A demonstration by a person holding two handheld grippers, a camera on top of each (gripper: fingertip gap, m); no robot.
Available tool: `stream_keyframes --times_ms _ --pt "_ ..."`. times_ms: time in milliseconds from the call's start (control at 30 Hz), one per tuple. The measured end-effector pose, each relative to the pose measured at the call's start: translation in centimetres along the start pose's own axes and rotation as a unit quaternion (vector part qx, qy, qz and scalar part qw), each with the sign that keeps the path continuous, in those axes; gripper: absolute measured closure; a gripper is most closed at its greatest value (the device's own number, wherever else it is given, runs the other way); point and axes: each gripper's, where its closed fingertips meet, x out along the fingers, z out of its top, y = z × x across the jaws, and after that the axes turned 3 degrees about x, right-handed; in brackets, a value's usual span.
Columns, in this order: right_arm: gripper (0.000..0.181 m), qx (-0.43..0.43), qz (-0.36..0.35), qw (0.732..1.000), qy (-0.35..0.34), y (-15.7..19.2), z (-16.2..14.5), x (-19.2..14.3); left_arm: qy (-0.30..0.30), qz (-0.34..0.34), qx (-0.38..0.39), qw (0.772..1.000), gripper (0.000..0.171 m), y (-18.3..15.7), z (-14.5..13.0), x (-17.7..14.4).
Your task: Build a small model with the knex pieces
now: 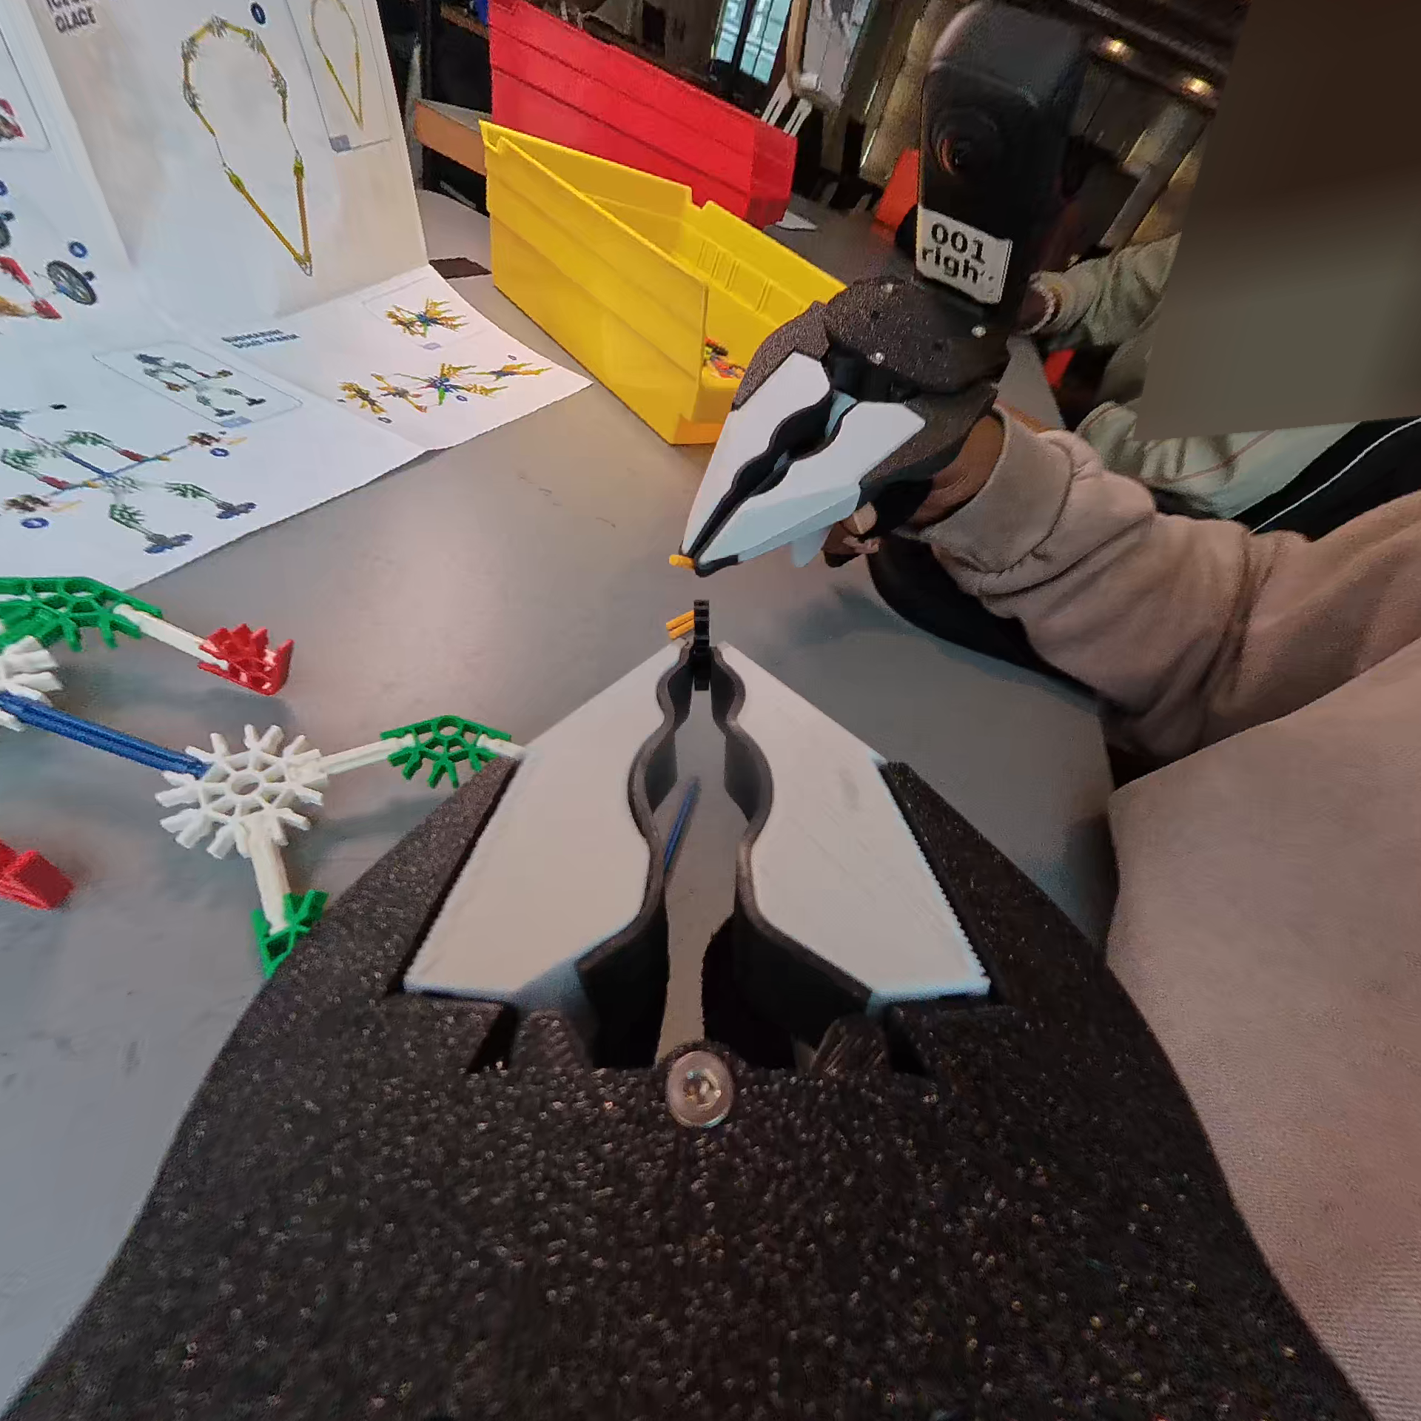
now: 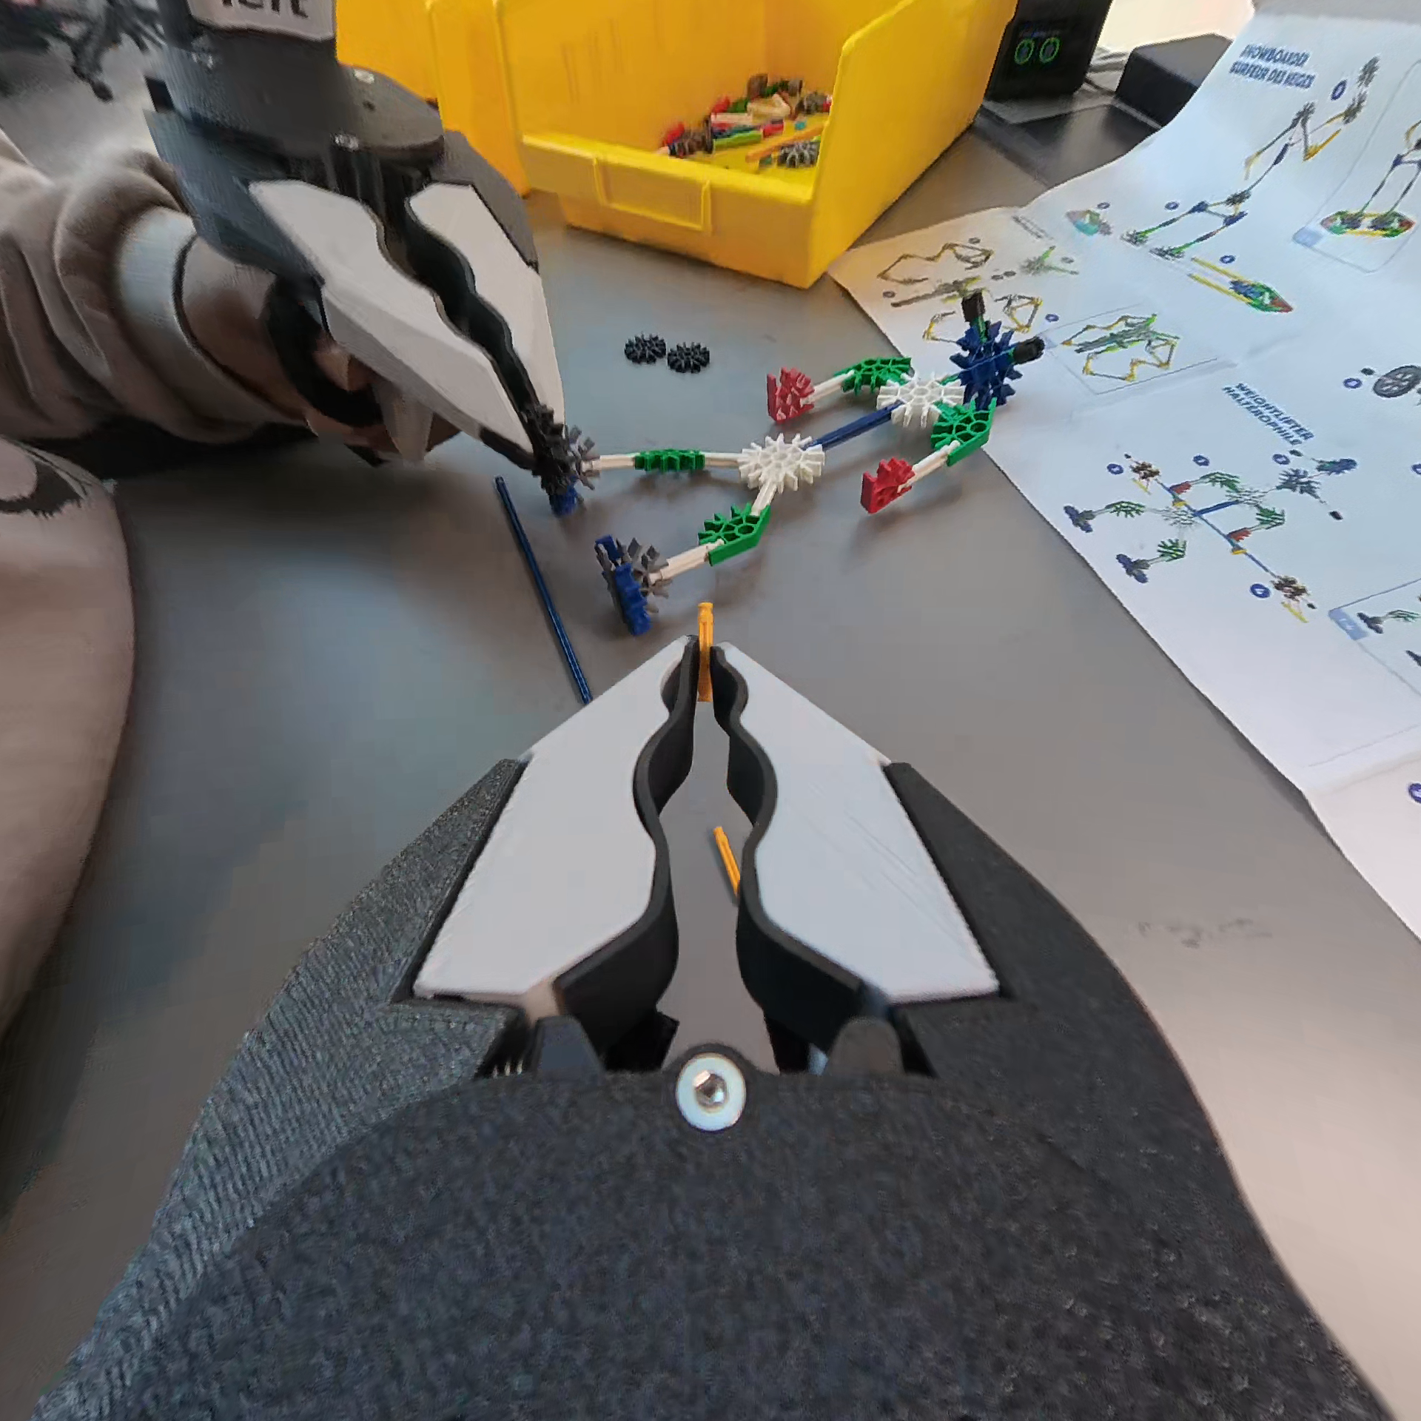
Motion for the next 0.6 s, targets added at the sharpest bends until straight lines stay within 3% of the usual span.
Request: stream_keyframes --times_ms 233,600 --pt "0.180 0.131 0.071 0.985 -0.085 2.3 3.2 0.6 0.071 0.093 0.147 0.982 0.170 0.5 -1.7 1.3" --pt "0.180 0.197 0.088 0.968 -0.128 2.7 4.4 0.8 0.042 0.171 0.220 0.959 0.170 2.1 1.0 2.3"
